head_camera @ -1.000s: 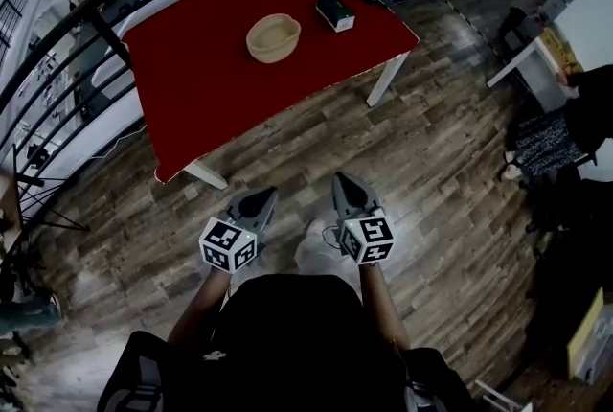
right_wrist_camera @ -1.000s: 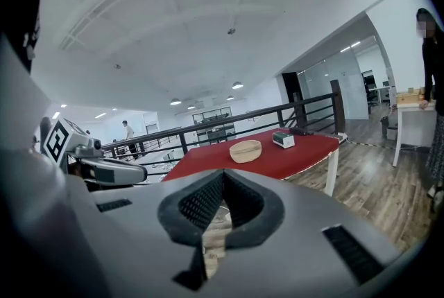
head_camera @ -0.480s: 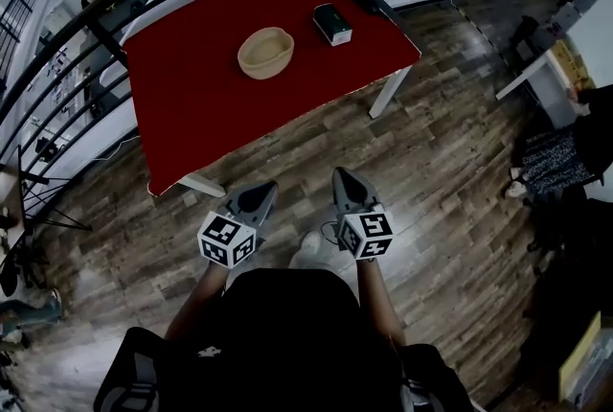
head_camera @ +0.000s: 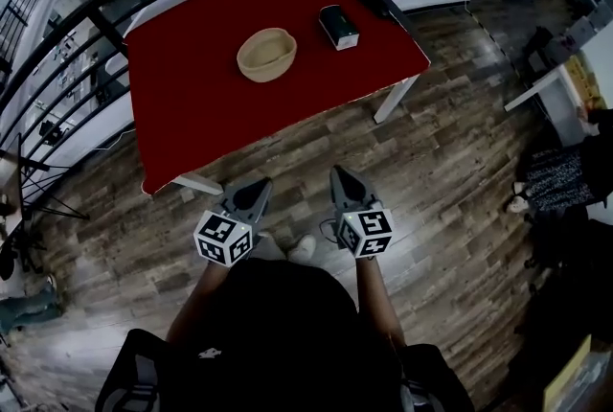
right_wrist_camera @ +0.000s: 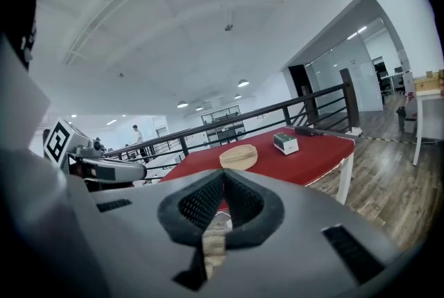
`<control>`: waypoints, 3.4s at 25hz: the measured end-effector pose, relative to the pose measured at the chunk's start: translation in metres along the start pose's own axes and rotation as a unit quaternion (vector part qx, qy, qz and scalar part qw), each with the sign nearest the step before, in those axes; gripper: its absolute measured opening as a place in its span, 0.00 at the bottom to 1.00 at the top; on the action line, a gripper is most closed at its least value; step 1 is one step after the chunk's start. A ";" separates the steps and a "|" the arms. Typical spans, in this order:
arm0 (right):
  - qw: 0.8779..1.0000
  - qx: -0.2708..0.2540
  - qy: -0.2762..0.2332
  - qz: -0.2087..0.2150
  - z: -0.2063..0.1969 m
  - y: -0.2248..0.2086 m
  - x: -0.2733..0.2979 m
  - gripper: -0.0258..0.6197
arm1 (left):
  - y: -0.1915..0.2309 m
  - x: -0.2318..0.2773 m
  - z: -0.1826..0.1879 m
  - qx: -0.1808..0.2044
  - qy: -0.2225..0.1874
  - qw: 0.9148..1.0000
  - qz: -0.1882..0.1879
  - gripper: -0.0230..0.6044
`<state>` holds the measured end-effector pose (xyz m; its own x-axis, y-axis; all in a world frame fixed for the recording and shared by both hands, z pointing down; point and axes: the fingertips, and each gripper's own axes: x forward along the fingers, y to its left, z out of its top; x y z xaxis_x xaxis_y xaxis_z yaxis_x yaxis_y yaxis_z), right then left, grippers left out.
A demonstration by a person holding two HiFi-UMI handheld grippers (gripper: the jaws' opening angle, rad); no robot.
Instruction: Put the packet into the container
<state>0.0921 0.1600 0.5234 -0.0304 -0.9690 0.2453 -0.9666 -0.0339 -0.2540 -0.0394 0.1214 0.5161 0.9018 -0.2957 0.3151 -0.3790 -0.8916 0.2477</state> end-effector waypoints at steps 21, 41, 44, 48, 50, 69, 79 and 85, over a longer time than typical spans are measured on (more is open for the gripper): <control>1.000 -0.013 0.020 0.010 0.037 -0.058 0.131 0.07 | 0.098 0.099 0.049 -0.015 -0.009 1.000 0.007 0.05; 0.999 -0.021 0.030 0.005 0.096 -0.063 0.300 0.07 | 0.244 0.174 0.133 -0.026 -0.021 0.999 -0.028 0.05; 0.999 -0.025 0.032 -0.002 0.099 -0.064 0.318 0.07 | 0.262 0.179 0.138 -0.026 -0.022 0.999 -0.031 0.05; 0.999 -0.031 0.028 -0.010 0.100 -0.063 0.334 0.07 | 0.279 0.183 0.137 -0.025 -0.020 0.999 -0.040 0.05; 0.999 -0.033 0.030 -0.012 0.100 -0.062 0.339 0.07 | 0.286 0.187 0.137 -0.025 -0.018 0.999 -0.040 0.05; 0.994 -0.047 0.092 -0.023 0.117 -0.154 0.381 0.08 | 0.290 0.259 0.159 -0.043 -0.024 0.999 -0.023 0.05; 0.982 -0.080 0.172 -0.011 0.121 -0.228 0.429 0.25 | 0.309 0.290 0.179 -0.044 -0.035 0.998 0.014 0.05; 0.969 -0.098 0.224 -0.019 0.113 -0.272 0.465 0.48 | 0.299 0.305 0.182 -0.036 -0.031 0.999 0.014 0.05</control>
<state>0.3696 -0.3086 0.6010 -0.0589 -0.7623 0.6445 -0.9976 0.0219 -0.0653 0.1603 -0.2978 0.5194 0.9006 -0.3434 0.2663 -0.4166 -0.8565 0.3047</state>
